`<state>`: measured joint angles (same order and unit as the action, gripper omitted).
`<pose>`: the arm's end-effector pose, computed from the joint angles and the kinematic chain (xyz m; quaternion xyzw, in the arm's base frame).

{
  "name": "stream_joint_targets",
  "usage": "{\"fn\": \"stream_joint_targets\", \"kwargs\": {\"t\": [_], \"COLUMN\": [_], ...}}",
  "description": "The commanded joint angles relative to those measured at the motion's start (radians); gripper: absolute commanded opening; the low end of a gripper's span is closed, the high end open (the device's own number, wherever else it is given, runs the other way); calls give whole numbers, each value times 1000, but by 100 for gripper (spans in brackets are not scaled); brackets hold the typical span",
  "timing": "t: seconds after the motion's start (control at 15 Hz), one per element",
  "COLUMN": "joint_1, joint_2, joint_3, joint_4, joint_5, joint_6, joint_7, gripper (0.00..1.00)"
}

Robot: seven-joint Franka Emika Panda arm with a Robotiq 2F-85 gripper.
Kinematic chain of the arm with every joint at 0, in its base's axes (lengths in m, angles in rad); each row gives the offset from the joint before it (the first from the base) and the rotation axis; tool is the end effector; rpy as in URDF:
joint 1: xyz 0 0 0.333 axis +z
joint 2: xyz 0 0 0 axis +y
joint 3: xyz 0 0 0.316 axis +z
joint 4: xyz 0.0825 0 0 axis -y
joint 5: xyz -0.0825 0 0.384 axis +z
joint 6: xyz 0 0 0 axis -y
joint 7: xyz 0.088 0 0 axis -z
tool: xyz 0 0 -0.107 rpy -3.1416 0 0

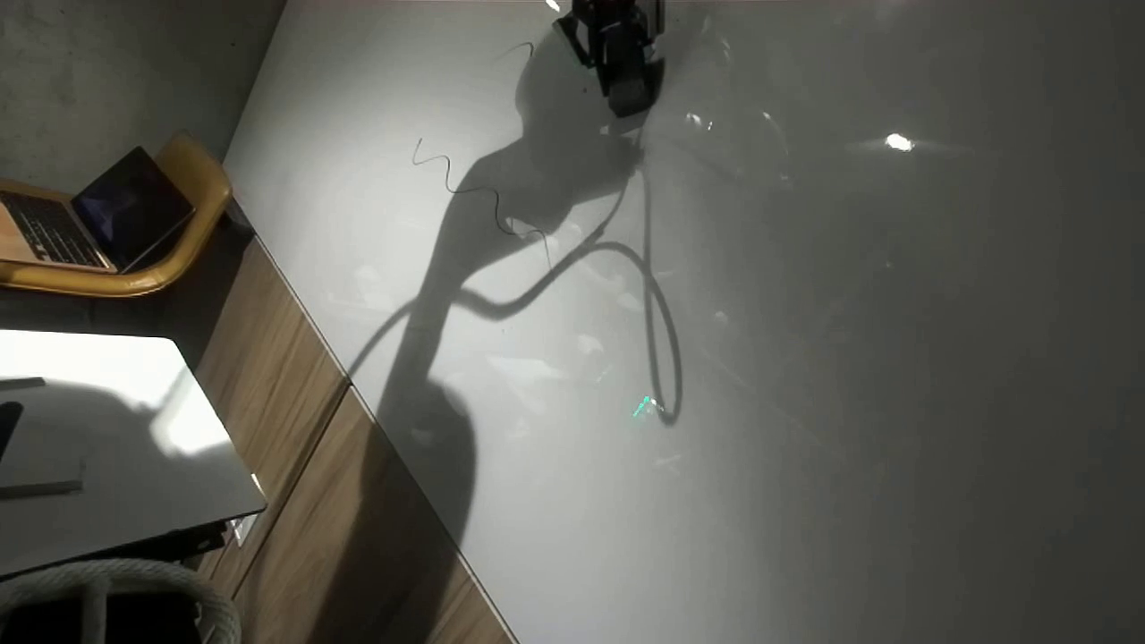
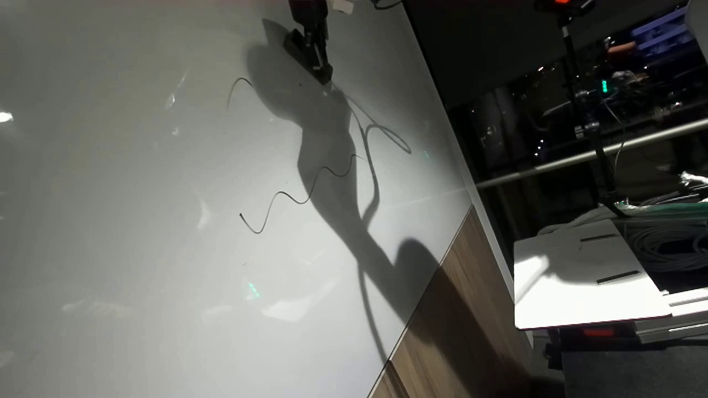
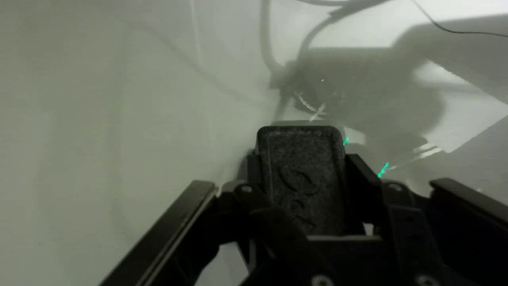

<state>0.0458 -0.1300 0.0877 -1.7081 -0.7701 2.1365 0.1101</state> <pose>0.5555 0.0481 0.7048 0.8876 0.1177 0.2970 0.3318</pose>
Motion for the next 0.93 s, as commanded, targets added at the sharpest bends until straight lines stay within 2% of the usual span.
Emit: {"fn": "stream_joint_targets", "kwargs": {"t": [0.0,0.47,0.87], "joint_1": [-12,80,188], "joint_2": [52,134,253], "joint_3": [-11,103,168], "joint_4": [114,77,141], "joint_5": [-8,-28,-66], "joint_6": [7,-55,-116], "joint_7": [-52,63,120], "gripper": [29,29,29]}}
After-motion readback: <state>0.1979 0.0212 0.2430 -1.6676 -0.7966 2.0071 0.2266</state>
